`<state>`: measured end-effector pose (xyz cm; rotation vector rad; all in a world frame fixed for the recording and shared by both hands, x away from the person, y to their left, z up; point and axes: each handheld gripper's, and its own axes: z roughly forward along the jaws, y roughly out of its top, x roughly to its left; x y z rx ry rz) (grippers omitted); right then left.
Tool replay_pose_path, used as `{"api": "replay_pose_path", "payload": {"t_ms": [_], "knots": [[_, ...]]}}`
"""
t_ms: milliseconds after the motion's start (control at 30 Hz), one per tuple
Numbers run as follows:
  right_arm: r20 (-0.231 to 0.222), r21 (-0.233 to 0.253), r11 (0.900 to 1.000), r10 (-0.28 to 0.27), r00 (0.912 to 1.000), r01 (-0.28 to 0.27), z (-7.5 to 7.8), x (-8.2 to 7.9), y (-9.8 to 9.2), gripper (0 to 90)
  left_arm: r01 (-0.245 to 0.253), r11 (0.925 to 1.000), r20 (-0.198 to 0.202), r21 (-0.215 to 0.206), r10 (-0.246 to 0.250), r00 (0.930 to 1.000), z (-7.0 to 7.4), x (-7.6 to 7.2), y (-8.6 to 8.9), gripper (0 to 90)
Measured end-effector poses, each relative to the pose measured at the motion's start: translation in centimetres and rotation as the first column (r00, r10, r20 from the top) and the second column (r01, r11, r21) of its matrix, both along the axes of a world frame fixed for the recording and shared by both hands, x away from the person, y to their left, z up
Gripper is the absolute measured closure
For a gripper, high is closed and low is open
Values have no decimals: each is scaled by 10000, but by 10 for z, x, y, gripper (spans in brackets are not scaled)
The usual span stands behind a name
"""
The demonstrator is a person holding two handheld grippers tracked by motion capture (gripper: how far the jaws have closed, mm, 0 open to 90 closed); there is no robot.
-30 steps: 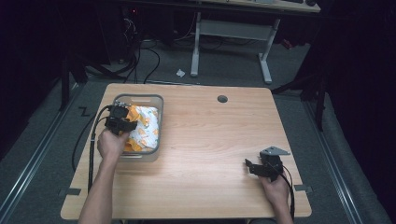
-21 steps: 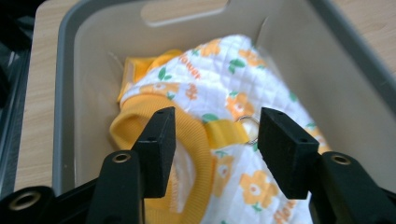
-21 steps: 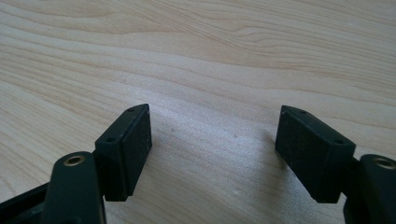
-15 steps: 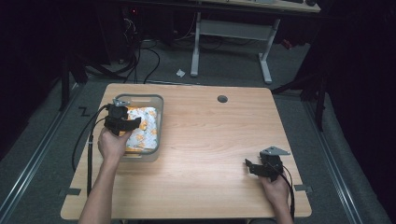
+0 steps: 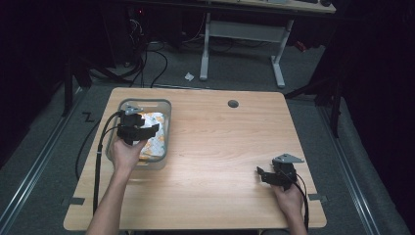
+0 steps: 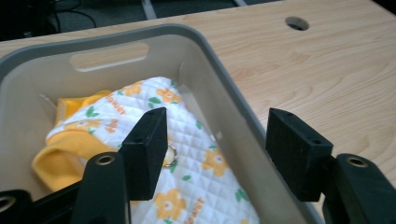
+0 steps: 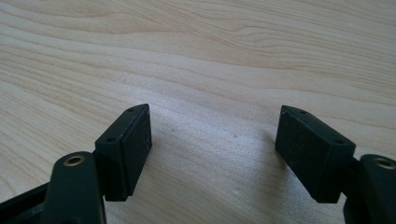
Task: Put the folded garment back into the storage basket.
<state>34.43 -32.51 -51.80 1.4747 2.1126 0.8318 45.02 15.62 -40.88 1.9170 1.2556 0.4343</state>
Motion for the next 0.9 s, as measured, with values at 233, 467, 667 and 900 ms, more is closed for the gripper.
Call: {"api": "replay_pose_path", "payload": {"t_ms": [233, 467, 667, 900], "knots": [[-10, 9, 10000, -13, 10000, 13, 0, 0, 0, 273, 314, 9995, 232, -88, -312, 9992, 5, -9, -9, 383], [0, 1, 10000, -1, 10000, 1, 0, 0, 0, 273, 506, 9984, 356, -257, -497, 9981, 6, -16, -15, 378], [-9, 11, 10000, -9, 10000, 10, 0, 0, 0, 273, 615, 9975, 395, -353, -601, 9974, 6, -21, -17, 374], [-2, 3, 10000, 1, 10000, -1, 0, 0, 0, 273, 789, 9961, 396, -399, -773, 9962, 4, -26, -23, 372]]}}
